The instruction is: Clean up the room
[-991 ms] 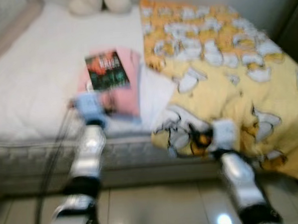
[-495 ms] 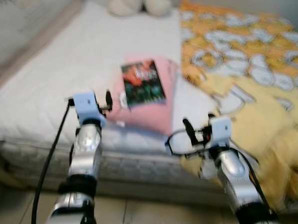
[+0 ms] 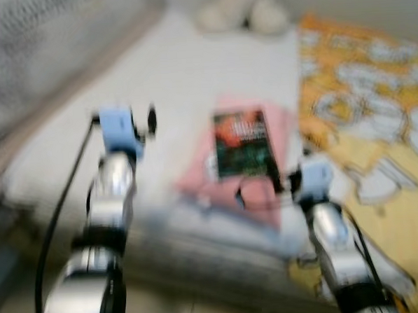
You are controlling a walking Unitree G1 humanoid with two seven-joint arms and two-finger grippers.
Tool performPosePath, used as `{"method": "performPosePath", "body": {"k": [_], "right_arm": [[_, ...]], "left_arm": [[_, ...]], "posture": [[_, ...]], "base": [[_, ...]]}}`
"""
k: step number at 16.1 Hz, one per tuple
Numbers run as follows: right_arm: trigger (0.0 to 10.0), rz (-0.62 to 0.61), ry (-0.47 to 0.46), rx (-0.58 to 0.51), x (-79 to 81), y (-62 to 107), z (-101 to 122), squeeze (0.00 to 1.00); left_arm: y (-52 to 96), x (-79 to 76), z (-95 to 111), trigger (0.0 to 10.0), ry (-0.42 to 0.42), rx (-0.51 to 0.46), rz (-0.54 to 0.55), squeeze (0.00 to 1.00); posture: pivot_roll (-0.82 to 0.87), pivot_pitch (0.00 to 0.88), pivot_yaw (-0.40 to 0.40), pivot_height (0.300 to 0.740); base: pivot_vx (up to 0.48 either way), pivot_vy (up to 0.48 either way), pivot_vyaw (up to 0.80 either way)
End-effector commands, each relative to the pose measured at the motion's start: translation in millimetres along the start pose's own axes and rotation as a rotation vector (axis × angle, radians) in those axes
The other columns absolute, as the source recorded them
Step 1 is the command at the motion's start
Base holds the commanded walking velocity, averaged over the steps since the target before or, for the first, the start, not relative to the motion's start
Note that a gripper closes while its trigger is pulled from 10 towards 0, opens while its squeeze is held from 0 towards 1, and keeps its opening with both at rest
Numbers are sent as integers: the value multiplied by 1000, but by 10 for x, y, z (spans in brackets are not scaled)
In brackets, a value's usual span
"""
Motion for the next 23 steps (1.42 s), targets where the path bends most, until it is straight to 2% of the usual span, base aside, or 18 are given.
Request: {"method": "performPosePath", "body": {"k": [1,3,4,5,6,8,11,12,14,15,16,18,20,21,23], "right_arm": [[10000,-51,15,23,-154,60,-51,0],[10000,-64,16,36,-154,113,-86,0],[10000,-55,7,37,-123,141,-102,0],[10000,-39,3,65,-81,164,-149,0],[10000,-36,-1,76,-66,179,-167,0],[10000,-29,-1,79,-40,235,-171,0],[10000,5,14,99,14,411,-185,0],[10000,21,22,110,28,479,-190,0],[10000,29,40,145,-6,662,-219,0],[10000,31,41,150,-11,684,-220,0],[10000,40,44,158,-9,715,-205,0],[10000,52,53,160,2,712,-177,0],[10000,64,54,159,24,706,-152,0],[10000,69,52,164,31,716,-147,0],[10000,74,48,175,40,738,-161,0]], "left_arm": [[-11,-147,-66,10000,-9,38,-51,0],[-37,-170,-82,10000,14,59,-68,0],[-32,-238,-136,10000,37,89,-110,0],[-27,-304,-253,10000,0,157,-136,0],[-37,-305,-313,10000,0,193,-108,0],[-52,-339,-424,10000,73,273,-64,0],[-88,-601,-386,10000,85,272,-128,0],[-105,-606,-372,10000,81,271,-115,0],[-86,-474,-438,10000,59,297,-26,0],[-67,-503,-461,10000,61,302,-41,0],[-24,-613,-501,10000,59,304,-98,0],[19,-648,-565,10000,36,328,-94,0],[52,-663,-616,10000,77,352,-78,0],[74,-717,-641,10000,127,366,-91,0],[107,-759,-692,10000,134,398,-107,0]], "posture": [[44,0,-31,740],[27,0,-21,740],[18,0,-17,740],[16,0,-17,740],[13,0,-20,740],[-2,0,-27,740],[-40,0,-44,740],[-54,0,-48,740],[-96,0,-59,740],[-99,0,-61,740],[-101,0,-66,740],[-102,0,-71,740],[-105,0,-74,740],[-105,0,-72,740],[-109,0,-67,740]], "base": [[0,0,-756],[0,0,-756],[0,0,-756],[0,0,0],[0,0,0],[0,0,0],[0,0,0],[0,0,0],[0,0,0],[0,0,0],[0,0,0],[0,0,0],[0,0,0],[0,0,0],[0,0,0]]}}
Point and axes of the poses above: a point about 5 cm out from each wrist's last joint towards the gripper, its own y axis pointing back from the gripper into the wrist, its own z axis along the axis of the wrist's last joint, x = y × z, the point moved 3 cm from there along -y, pointing out of the wrist towards the gripper
